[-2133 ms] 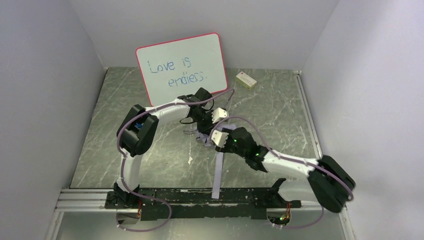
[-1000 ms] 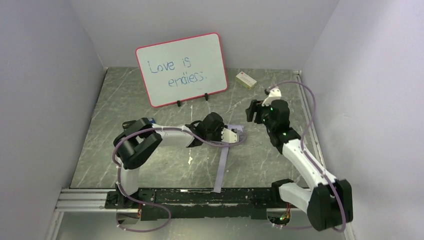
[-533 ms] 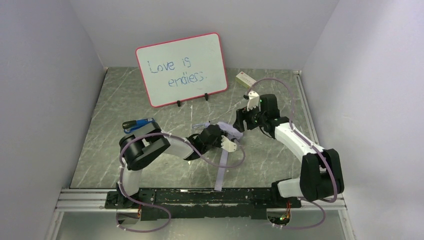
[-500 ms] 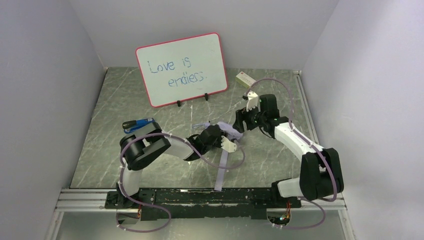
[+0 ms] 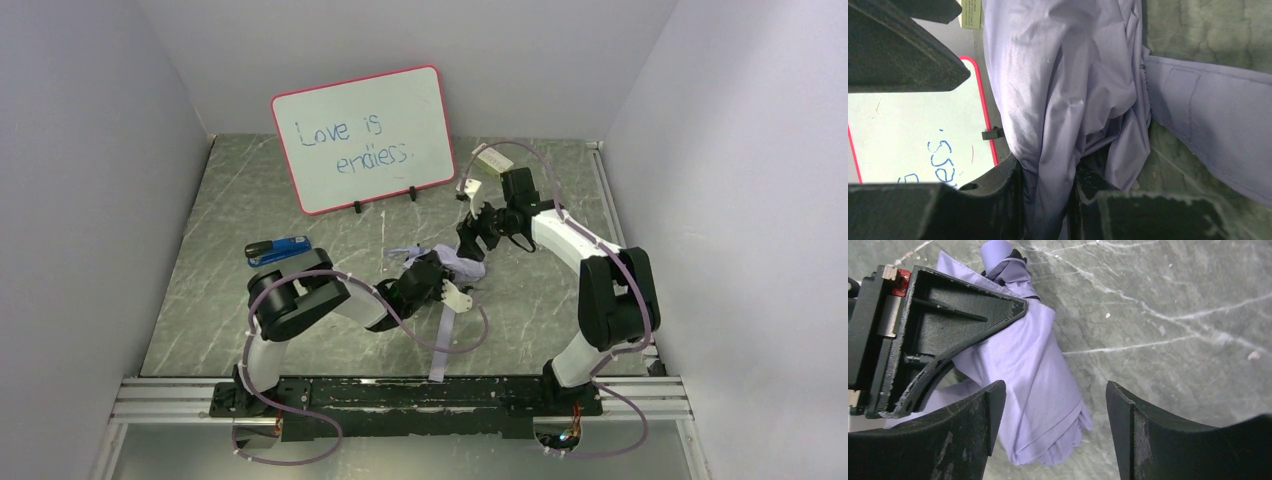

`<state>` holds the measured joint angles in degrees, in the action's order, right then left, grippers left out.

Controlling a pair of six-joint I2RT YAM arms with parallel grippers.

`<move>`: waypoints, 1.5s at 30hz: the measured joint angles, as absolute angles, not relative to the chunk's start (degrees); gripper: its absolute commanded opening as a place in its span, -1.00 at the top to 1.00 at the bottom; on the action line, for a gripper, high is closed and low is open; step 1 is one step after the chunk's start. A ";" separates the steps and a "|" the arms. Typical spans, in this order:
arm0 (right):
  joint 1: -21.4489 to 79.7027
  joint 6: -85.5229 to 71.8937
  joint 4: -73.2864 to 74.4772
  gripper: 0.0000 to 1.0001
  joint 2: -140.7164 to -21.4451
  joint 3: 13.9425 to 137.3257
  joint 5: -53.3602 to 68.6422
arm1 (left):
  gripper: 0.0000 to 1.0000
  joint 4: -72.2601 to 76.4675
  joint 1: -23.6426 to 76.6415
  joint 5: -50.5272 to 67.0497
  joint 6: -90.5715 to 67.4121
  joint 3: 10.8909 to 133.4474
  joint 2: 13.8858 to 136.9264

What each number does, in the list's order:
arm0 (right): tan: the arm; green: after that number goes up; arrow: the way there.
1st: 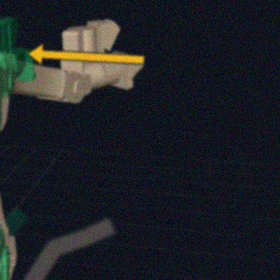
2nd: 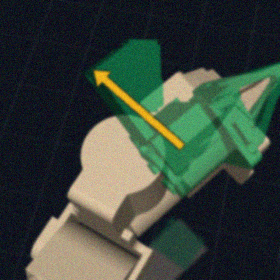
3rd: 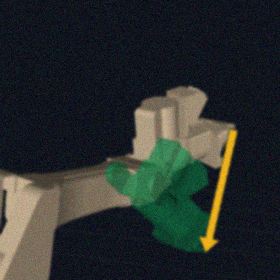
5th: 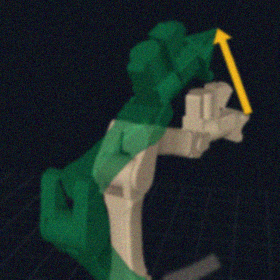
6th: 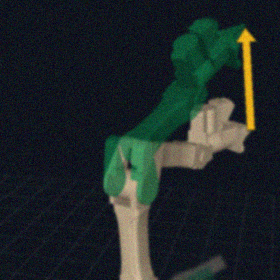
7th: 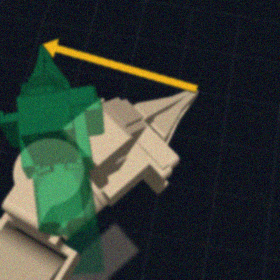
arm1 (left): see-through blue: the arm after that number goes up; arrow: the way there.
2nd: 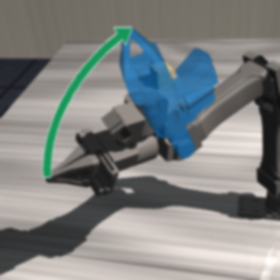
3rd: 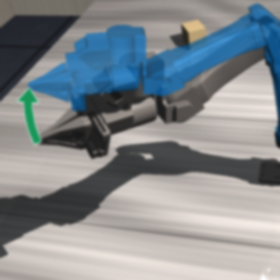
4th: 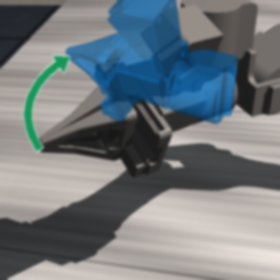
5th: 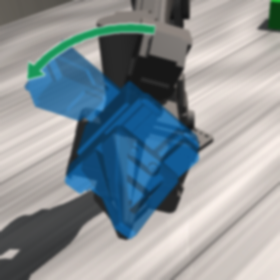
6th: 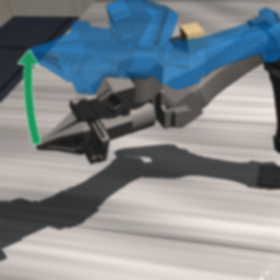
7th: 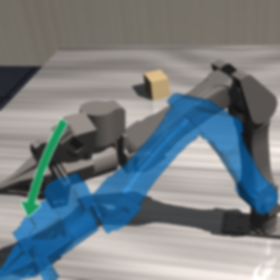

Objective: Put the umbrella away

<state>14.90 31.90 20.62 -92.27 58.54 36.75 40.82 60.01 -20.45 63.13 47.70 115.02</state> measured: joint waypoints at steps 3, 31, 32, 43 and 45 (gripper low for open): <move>14.92 37.95 26.33 -0.51 -95.66 63.57 37.36 | 0.91 41.50 60.27 -20.86 63.72 47.44 115.22; 17.37 47.75 43.20 0.08 -109.30 73.14 37.45 | 0.48 44.82 61.89 -23.62 66.76 46.33 116.22; 17.50 47.31 43.33 0.15 -109.45 73.36 37.01 | 0.30 44.99 62.00 -23.62 66.74 46.24 116.20; 18.11 43.46 40.18 0.37 -108.01 71.59 35.05 | -0.93 40.84 62.41 -24.47 64.10 43.44 109.12; 18.13 42.89 39.18 0.42 -107.42 70.78 34.85 | -0.94 38.13 62.72 -24.43 62.83 43.18 107.22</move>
